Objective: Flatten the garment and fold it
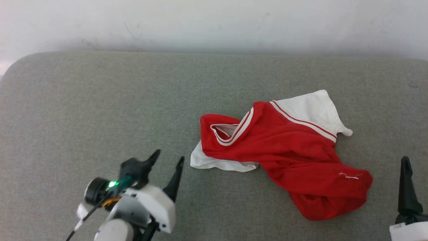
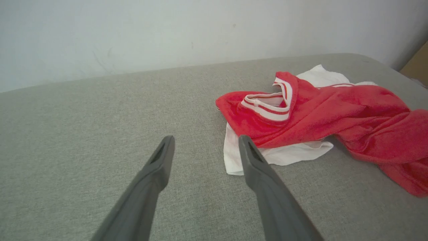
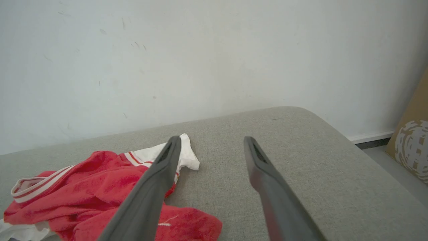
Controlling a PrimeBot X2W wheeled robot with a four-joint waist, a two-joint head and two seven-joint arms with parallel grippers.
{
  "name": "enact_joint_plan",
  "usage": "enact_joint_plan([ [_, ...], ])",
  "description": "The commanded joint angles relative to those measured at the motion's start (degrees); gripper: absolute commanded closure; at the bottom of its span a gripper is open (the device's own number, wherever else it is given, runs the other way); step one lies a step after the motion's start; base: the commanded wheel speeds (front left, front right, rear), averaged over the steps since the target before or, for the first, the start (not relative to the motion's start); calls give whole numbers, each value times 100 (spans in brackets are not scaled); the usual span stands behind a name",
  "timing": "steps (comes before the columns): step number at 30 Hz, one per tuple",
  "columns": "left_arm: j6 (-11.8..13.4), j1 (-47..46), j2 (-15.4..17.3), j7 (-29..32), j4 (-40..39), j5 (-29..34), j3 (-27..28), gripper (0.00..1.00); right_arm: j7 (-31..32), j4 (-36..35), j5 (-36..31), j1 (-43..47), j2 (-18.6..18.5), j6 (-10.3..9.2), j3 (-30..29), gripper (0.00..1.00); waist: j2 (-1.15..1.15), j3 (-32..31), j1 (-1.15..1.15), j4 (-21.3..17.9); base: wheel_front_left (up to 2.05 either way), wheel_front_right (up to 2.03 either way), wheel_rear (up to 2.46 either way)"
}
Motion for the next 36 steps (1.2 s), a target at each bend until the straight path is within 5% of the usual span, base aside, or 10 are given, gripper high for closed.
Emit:
enact_joint_plan([
  [1,-77,-216,-9,202,145,-5,-90,0,-1,-16,-18,-79,7,-3,25,0,0,60,0,2,0,0,0],
  [8,-217,-995,-85,1035,878,-95,-323,0,-15,42,-28,-201,7,-3,178,0,0,269,0,-174,0,0,0],
  [30,-334,-1726,-75,1999,1988,-390,-655,0,-250,248,68,-374,7,-3,257,0,0,831,0,-571,0,0,0],
  [31,-346,-1720,-85,2113,2068,-425,-690,35,-259,263,68,-385,7,-3,260,0,0,841,0,-574,0,0,0],
  [32,-361,-1693,-110,2283,2157,-508,-717,93,-266,278,69,-398,7,-3,260,0,0,847,0,-574,0,0,0],
  [33,-384,-1651,-128,2536,2244,-609,-766,100,-270,293,70,-412,7,-3,261,0,0,849,0,-574,0,0,0],
  [36,-434,-1578,-151,2920,2210,-898,-813,100,-283,329,74,-452,7,-3,261,0,0,848,0,-553,0,0,0],
])
